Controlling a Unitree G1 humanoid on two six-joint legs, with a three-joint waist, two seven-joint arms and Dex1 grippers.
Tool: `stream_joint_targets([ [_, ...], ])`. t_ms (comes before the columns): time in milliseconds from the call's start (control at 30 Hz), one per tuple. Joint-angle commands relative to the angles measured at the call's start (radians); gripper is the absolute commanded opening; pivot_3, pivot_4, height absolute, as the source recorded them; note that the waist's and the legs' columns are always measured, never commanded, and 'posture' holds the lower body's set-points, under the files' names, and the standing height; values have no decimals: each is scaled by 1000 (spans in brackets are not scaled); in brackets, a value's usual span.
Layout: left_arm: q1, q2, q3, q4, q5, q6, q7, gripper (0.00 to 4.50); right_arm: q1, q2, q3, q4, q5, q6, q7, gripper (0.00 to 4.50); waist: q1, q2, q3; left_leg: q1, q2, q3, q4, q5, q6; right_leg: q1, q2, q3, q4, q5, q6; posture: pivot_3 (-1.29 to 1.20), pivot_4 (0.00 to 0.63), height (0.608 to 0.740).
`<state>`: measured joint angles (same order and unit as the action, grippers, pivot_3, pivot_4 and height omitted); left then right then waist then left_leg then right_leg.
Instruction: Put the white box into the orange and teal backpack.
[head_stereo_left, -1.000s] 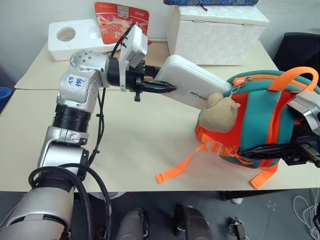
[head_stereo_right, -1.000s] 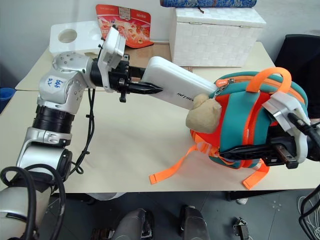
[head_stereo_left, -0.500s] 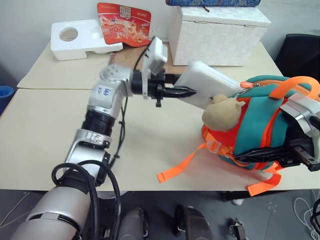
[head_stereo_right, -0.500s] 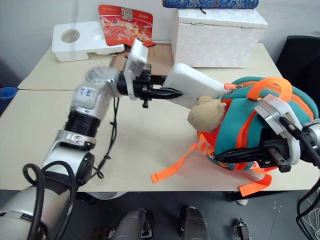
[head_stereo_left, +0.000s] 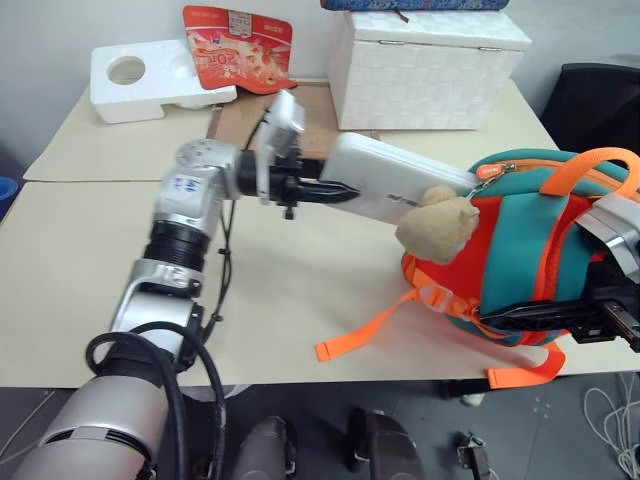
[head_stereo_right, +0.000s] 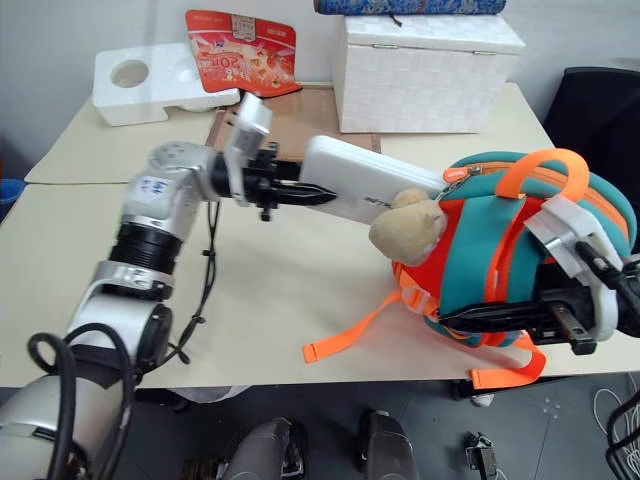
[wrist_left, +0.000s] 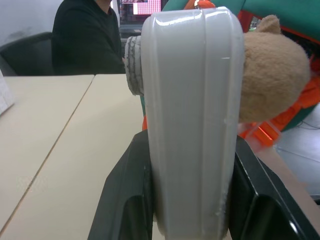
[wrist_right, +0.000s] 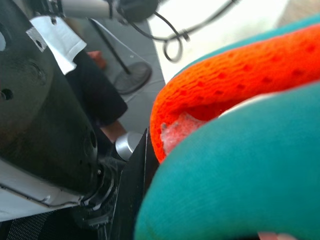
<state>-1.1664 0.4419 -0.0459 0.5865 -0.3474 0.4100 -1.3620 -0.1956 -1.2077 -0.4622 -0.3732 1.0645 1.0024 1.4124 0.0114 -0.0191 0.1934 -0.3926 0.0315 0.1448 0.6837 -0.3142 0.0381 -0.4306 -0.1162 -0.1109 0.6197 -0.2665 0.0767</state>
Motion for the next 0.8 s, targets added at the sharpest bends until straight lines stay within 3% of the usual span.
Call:
stream_joint_targets([
  [33, -21, 40, 57, -134, -98, 125, -27, 1340, 27, -24, -69, -9, 5, -7, 23, 12, 1, 0, 0, 0, 0, 0, 0, 0, 0, 0, 0, 0, 0, 0, 0, 0, 150, 740],
  [167, -18, 56, 82, -214, -164, 225, -25, 1340, 75, -31, -115, -17, 2, 2, 38, 12, 9, 0, 0, -1, -1, 0, 0, 0, 0, 0, 0, 2, 0, 0, 0, 0, 150, 740],
  [367, -19, -39, 52, -180, -141, 160, 1, 1340, 122, -51, -151, -7, -2, 10, 78, 12, 17, 0, 0, 0, -3, -1, 1, 1, 1, 1, 1, 2, 0, 0, 1, 0, 150, 740],
  [533, -5, -129, -32, -81, -18, -80, 6, 1340, 117, -85, -117, 55, -45, -19, 109, 12, 14, 0, 0, 0, -2, 0, 1, 0, 1, 1, 1, 2, 0, 0, 1, 0, 150, 740],
  [800, -32, -100, -48, 66, 56, -246, -42, 1340, 121, -107, -144, 80, -61, -10, 134, 12, 8, 0, 0, 1, -1, 1, 0, 0, 0, 0, 0, 2, 0, 0, 0, 0, 150, 740],
])
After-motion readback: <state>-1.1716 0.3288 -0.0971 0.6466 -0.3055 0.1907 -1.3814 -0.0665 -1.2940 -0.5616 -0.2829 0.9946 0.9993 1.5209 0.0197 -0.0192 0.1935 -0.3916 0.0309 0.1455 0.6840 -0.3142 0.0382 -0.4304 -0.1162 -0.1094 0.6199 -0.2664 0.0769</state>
